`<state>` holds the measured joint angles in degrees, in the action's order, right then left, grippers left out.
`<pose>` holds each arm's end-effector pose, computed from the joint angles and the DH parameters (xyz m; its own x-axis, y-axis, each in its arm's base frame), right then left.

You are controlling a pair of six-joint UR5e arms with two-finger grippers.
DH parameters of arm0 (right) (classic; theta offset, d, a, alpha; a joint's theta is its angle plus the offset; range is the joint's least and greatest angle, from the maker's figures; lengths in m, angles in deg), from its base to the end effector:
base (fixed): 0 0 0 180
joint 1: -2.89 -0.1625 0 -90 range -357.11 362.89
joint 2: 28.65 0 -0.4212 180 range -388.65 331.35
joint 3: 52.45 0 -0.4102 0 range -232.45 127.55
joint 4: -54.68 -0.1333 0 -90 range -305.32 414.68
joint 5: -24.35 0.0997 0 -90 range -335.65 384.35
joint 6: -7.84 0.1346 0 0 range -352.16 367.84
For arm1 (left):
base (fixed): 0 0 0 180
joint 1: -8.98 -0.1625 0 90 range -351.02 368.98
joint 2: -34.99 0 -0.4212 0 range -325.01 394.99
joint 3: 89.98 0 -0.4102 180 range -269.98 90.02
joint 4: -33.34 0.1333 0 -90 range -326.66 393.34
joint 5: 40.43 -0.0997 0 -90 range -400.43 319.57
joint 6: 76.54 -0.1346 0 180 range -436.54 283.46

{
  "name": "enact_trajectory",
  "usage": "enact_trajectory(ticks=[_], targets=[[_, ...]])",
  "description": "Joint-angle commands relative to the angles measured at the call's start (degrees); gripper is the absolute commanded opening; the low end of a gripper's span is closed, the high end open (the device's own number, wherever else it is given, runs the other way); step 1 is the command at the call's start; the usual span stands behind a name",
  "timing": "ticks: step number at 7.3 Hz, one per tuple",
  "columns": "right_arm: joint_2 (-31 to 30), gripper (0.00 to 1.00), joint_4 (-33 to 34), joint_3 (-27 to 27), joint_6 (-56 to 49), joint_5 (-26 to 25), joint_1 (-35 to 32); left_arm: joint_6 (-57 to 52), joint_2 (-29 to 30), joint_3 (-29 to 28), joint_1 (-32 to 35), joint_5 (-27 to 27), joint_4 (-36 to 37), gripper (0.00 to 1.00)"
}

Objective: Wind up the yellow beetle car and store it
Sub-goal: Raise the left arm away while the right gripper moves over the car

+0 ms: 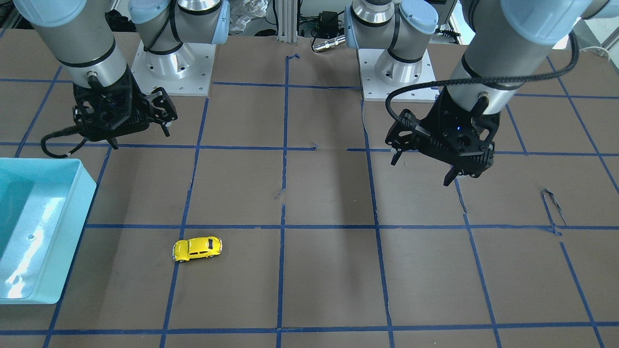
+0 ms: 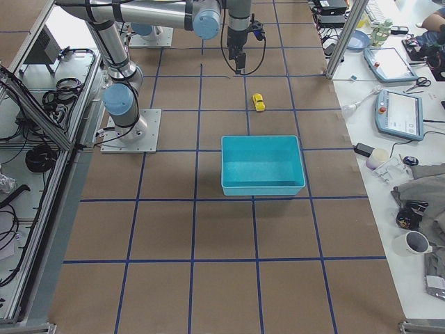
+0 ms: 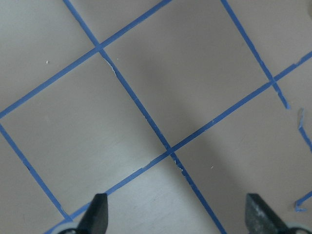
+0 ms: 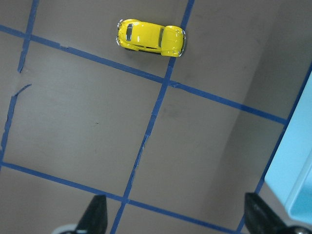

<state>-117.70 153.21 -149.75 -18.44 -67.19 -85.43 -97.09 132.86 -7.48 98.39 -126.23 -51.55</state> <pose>0.1146 -0.5169 0.3907 -0.9089 -0.4162 0.0263 -0.4161 0.9093 0.0075 -0.1372 -0.5798 0.4515 -0.9375 0.3459 0.0393 0.3405 0.9346 -0.1030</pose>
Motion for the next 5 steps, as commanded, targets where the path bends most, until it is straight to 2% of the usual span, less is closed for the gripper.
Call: enact_trajectory(ticks=[1,2,3,5], targets=[[4.82,1.00,7.81,0.01,-21.60,-0.13,-0.18,9.81,-4.07,0.99,0.68,-0.33,-1.68,1.00],[7.54,1.00,10.09,0.18,-31.80,0.13,-0.27,13.92,-5.05,1.60,0.68,-1.64,-1.51,1.00],[10.96,1.00,14.72,0.18,-38.52,0.31,-0.36,16.66,-4.97,1.87,0.68,-1.74,-0.90,1.00],[16.16,1.00,19.67,0.36,-51.44,0.66,-1.14,17.92,-5.40,3.35,0.68,-2.52,-1.42,1.00]])
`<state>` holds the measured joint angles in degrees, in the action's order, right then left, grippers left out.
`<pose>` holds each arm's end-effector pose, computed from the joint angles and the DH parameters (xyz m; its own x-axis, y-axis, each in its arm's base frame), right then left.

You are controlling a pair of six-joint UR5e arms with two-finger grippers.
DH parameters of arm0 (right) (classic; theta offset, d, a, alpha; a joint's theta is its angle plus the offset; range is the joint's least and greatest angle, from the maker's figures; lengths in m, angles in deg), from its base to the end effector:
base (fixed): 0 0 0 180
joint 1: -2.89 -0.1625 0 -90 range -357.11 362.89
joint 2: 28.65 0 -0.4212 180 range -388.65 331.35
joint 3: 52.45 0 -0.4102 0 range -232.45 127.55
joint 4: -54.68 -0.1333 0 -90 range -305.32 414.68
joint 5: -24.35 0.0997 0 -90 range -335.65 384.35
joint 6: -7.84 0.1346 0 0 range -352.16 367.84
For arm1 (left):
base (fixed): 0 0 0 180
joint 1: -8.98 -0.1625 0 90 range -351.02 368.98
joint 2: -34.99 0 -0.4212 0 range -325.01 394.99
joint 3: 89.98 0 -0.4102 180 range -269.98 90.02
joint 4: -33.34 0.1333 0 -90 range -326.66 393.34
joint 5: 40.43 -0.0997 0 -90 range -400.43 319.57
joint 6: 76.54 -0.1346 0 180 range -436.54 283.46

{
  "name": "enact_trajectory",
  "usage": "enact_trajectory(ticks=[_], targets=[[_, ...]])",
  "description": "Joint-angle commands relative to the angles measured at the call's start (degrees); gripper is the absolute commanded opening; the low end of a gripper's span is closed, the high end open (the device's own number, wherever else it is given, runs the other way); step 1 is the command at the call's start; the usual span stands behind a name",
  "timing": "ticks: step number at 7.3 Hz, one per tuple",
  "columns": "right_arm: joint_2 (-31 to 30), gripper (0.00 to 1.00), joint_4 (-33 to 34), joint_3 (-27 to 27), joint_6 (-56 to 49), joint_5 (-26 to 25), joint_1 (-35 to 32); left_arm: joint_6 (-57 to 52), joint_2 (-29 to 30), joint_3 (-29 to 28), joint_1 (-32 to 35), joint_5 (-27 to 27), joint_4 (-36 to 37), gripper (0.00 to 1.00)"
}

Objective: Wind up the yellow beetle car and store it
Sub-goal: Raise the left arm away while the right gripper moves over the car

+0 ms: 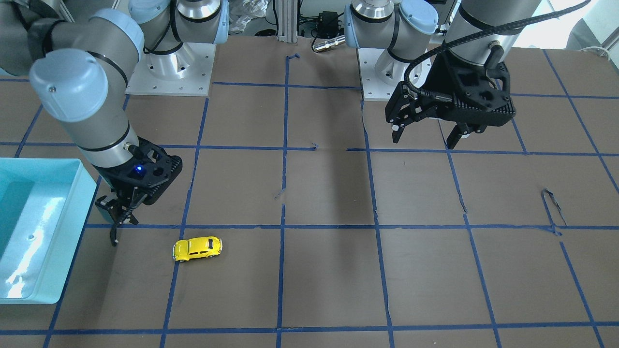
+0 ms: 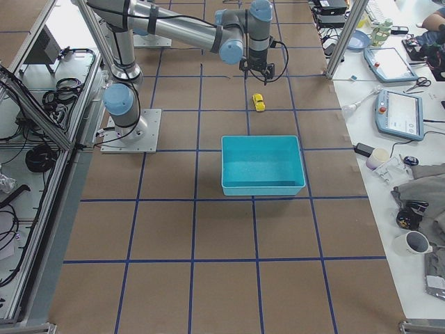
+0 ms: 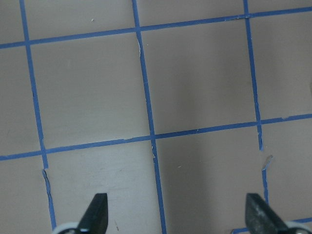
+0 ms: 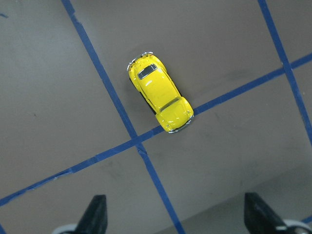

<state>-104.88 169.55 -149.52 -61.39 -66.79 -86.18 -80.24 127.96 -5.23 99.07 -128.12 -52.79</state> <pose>0.1210 -0.5946 0.2984 -0.3696 -0.9263 0.0727 -0.9289 0.3702 -0.0064 -0.1396 -0.5450 0.4764 -0.9970 0.0700 0.0331 0.0660 0.9918 -0.1095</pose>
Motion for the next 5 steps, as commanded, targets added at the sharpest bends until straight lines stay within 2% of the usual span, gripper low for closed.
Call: enact_trajectory(ticks=[1,3,5], targets=[[5.28,1.00,4.57,0.13,-16.13,0.26,-0.66,1.06,-1.03,2.43,-0.26,-2.81,0.60,1.00],[7.57,1.00,6.85,0.57,-20.59,0.09,-5.73,4.21,-1.04,2.61,-1.31,-3.01,-0.09,1.00],[12.05,0.99,11.25,0.48,-28.29,0.26,-6.20,4.14,-1.12,2.61,-1.31,-3.44,-0.09,1.00]])
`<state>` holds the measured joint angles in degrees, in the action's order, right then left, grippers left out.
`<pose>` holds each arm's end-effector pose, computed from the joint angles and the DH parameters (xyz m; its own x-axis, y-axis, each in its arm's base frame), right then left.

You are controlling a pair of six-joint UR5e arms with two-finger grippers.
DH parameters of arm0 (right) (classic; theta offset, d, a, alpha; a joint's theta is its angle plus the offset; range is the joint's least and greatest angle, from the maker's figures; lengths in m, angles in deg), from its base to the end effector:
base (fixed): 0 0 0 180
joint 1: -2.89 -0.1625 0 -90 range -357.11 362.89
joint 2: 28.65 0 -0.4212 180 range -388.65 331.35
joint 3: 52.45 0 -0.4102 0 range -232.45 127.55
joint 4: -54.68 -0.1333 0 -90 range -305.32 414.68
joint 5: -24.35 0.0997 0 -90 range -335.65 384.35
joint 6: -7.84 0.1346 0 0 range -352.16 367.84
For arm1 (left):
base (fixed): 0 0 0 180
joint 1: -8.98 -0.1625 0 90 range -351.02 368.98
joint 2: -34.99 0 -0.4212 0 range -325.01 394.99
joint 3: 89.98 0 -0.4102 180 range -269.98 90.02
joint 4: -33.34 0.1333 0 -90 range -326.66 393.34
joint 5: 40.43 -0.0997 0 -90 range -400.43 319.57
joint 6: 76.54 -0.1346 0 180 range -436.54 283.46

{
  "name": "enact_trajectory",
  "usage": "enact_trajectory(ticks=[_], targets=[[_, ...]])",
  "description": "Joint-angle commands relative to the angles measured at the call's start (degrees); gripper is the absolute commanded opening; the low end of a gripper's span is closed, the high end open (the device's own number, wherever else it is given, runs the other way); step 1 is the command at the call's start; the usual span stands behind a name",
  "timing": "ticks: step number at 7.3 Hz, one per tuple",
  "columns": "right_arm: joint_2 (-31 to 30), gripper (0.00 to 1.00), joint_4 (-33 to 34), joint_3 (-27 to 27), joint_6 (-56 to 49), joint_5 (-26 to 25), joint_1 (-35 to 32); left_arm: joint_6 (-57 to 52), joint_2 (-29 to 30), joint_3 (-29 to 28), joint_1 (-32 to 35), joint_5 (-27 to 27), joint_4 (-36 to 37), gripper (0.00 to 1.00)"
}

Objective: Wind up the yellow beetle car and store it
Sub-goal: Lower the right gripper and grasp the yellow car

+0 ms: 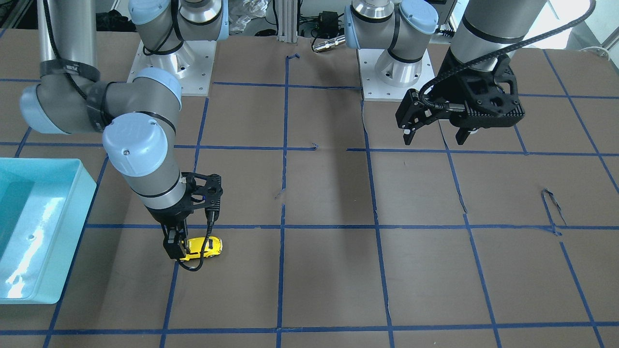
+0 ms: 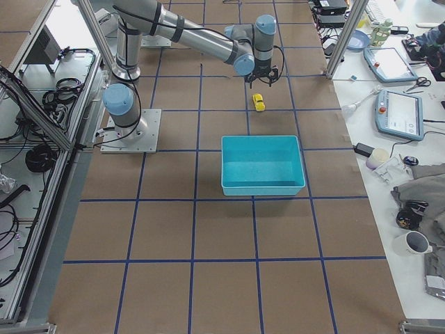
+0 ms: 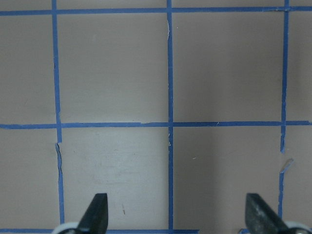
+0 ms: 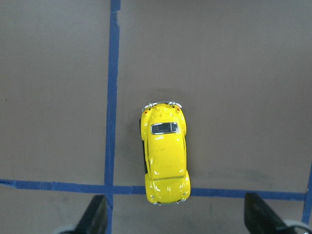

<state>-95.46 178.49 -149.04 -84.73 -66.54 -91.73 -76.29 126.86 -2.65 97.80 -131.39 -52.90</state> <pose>0.1816 -0.6182 0.2187 0.1250 -0.9897 0.0695 -0.9921 -0.1240 0.0186 -0.1200 -0.5366 0.4630 -0.9995 -0.0263 -0.0164 -0.0249 0.9965 -0.0796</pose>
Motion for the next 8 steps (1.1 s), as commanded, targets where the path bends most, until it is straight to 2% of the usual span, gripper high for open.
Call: enact_trajectory(ticks=[1,3,7,8], targets=[[3.08,0.99,2.75,-0.09,-7.08,0.01,-0.65,0.11,-0.02,0.04,-0.05,-0.18,0.28,1.00],[5.97,1.00,4.59,0.00,-7.19,-0.17,-0.65,-0.07,-0.02,0.04,-0.05,-0.18,0.37,1.00],[6.95,0.98,4.60,-0.96,-6.58,-0.78,-0.56,-0.16,0.06,0.04,-0.05,-0.18,0.63,1.00],[7.30,0.89,4.60,-1.05,-6.49,-1.04,-0.56,0.02,0.06,0.04,-0.05,-0.18,0.54,1.00]])
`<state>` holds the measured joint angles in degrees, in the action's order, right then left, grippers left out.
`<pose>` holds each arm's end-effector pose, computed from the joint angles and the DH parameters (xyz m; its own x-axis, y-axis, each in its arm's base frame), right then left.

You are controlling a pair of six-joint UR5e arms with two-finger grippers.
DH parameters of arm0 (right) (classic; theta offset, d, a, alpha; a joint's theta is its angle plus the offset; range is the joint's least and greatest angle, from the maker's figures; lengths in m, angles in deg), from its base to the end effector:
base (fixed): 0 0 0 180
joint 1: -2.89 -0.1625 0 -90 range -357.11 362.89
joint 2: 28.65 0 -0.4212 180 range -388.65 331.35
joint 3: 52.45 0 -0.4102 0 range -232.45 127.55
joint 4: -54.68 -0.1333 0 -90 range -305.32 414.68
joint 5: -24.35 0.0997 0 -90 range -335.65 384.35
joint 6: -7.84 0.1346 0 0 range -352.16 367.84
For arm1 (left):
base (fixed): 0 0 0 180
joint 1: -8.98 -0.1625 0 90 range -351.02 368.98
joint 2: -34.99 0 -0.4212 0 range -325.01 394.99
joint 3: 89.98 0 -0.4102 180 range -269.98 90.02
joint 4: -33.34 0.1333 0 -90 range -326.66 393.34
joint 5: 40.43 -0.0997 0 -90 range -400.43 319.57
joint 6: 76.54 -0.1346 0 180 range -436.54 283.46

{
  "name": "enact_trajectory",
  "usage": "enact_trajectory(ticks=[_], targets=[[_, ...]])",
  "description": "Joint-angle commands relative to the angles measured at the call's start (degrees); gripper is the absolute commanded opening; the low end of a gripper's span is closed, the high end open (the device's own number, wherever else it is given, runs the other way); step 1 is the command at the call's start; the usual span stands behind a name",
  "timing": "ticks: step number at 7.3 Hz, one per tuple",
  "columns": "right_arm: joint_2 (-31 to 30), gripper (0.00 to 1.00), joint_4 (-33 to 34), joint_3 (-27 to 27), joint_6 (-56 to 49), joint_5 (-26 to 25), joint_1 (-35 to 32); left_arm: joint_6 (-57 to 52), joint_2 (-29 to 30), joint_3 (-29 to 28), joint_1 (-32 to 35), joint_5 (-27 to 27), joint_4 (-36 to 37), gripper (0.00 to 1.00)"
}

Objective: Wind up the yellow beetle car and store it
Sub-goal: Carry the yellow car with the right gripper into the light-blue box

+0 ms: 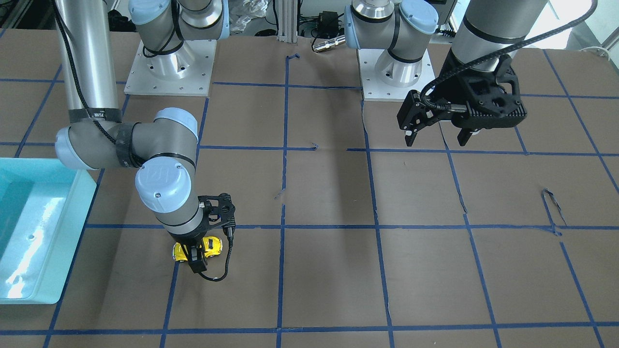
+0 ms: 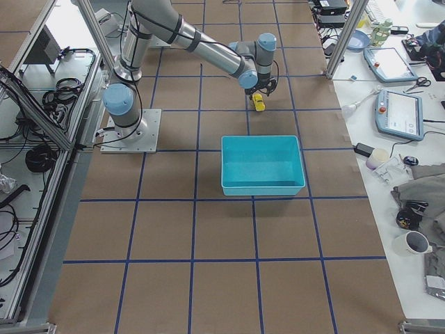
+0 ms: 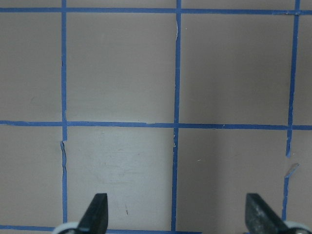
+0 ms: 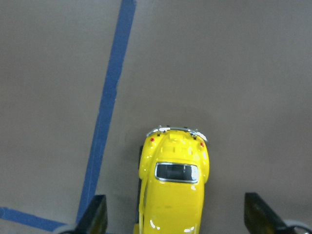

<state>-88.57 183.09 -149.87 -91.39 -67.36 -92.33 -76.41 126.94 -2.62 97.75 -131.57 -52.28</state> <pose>0.1868 -0.6240 0.1443 0.2495 -0.9683 0.0109 -0.9680 -0.2490 0.0320 -0.1191 -0.5384 0.4632 -0.9995 -0.0255 -0.0196 -0.0236 0.9958 -0.0884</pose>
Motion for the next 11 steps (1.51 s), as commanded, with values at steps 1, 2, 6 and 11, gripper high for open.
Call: enact_trajectory(ticks=[1,2,6,11], targets=[[0.41,0.65,0.01,-0.23,0.43,-0.40,0.04,0.14,-0.01,0.00,0.00,0.00,-0.59,1.00],[0.41,0.18,0.09,-0.23,0.43,-1.01,0.13,0.14,-0.01,0.00,0.00,0.00,-0.51,1.00],[-1.24,0.00,-0.43,1.69,0.70,-3.13,0.22,0.05,-0.01,0.00,0.00,0.00,-0.34,1.00],[-12.49,0.00,-18.47,13.19,0.70,-6.38,9.33,-0.39,-0.19,-0.09,0.00,0.00,-0.42,1.00]])
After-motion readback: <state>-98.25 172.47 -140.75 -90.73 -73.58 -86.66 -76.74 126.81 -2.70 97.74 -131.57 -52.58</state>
